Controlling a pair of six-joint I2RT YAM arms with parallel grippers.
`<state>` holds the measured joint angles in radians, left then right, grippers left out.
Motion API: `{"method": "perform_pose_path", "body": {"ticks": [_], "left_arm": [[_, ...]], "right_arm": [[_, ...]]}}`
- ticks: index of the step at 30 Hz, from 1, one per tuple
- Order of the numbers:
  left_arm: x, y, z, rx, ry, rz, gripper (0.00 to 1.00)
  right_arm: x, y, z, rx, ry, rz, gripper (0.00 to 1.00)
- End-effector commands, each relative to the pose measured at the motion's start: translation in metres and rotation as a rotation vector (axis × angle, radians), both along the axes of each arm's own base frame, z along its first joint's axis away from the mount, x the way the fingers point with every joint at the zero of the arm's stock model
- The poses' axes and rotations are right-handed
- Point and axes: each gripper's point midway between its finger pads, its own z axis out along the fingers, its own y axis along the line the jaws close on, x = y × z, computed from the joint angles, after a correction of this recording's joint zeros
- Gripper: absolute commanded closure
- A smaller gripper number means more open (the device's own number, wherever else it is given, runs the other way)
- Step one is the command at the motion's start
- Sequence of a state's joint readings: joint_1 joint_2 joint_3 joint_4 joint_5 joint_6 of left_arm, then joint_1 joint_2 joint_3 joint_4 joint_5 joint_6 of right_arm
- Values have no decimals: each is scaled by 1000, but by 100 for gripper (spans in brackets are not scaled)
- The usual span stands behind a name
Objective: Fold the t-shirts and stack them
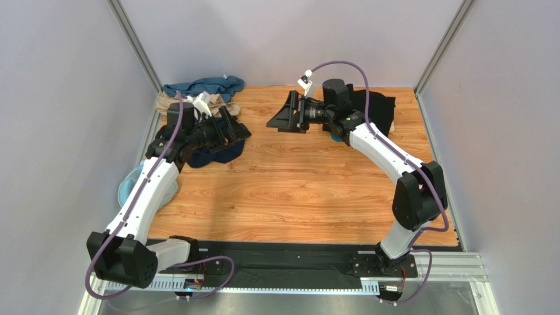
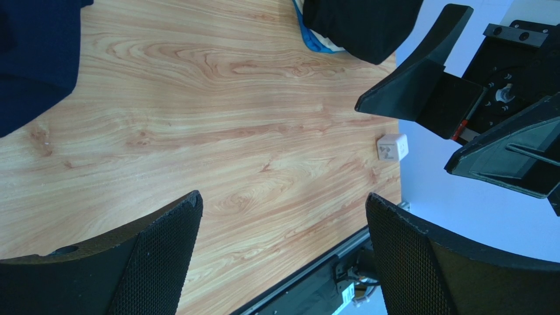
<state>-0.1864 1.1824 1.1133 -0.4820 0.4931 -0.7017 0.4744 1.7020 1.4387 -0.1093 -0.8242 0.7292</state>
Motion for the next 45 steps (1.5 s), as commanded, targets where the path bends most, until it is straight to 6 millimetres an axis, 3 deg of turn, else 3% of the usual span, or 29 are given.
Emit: {"method": "perform_pose_path", "body": {"ticks": [1,4,11,13,18,22,23,24,25,26,27,28,29,30,31,33,34,36,37,40,41,43,44,45], "left_arm": [[1,-3,18,-40,-47,-17,0],[-3,-11,20,-82,-50,-63,0],[-7,-17,9,-121,0,-82,4],[-7,-10,-4,-81,53,-44,5],[-9,-5,-15,-69,93,-2,5],[-9,-4,-18,-50,120,3,5],[-9,-1,-22,-38,124,20,5],[-13,1,-21,-36,114,30,8],[-14,3,-21,-35,106,37,63],[-14,7,-23,-20,105,64,88],[-17,11,-23,-10,107,75,100],[-17,13,-22,-4,100,81,100],[-17,15,-21,6,95,90,94],[-17,16,-23,14,106,92,76],[-16,16,-22,14,102,91,67],[-14,16,-24,20,113,89,61],[-14,15,-25,20,117,86,55],[-13,14,-25,20,115,76,35],[-12,14,-24,19,107,72,31],[-13,14,-22,13,86,69,28],[-14,15,-21,13,77,73,28],[-15,17,-26,12,84,82,28],[-15,17,-28,9,93,85,28],[-16,17,-30,7,103,84,29]], "right_arm": [[3,-2,8,-4,-21,-12,4],[-2,-6,8,-19,-23,-27,14],[-11,-10,8,-24,-9,-19,14],[-13,-13,8,-36,-7,-32,15],[-19,-17,-3,-67,31,-36,14],[-17,-16,-11,-85,60,-37,18],[-15,-15,-8,-81,54,-35,29],[-16,-14,-6,-71,47,-17,65],[-16,-13,-6,-70,50,-15,100],[-18,-12,-7,-68,51,-8,100],[-17,-9,-1,-41,24,5,100],[-15,-8,-3,-44,35,5,54],[-13,-8,-4,-50,40,2,39],[-12,-8,-5,-53,45,1,44],[-11,-7,-5,-54,44,0,96],[-9,-8,-5,-56,38,-10,100],[-9,-8,-3,-55,35,-13,80],[-4,-13,-7,-81,44,-53,31],[-2,-14,-10,-99,50,-63,25],[6,-23,-13,-148,61,-116,28],[4,-36,-27,-232,99,-145,29],[24,-73,-48,-420,120,-338,26],[20,-103,-69,-537,185,-413,25],[24,-133,-76,-620,176,-531,25]]}}
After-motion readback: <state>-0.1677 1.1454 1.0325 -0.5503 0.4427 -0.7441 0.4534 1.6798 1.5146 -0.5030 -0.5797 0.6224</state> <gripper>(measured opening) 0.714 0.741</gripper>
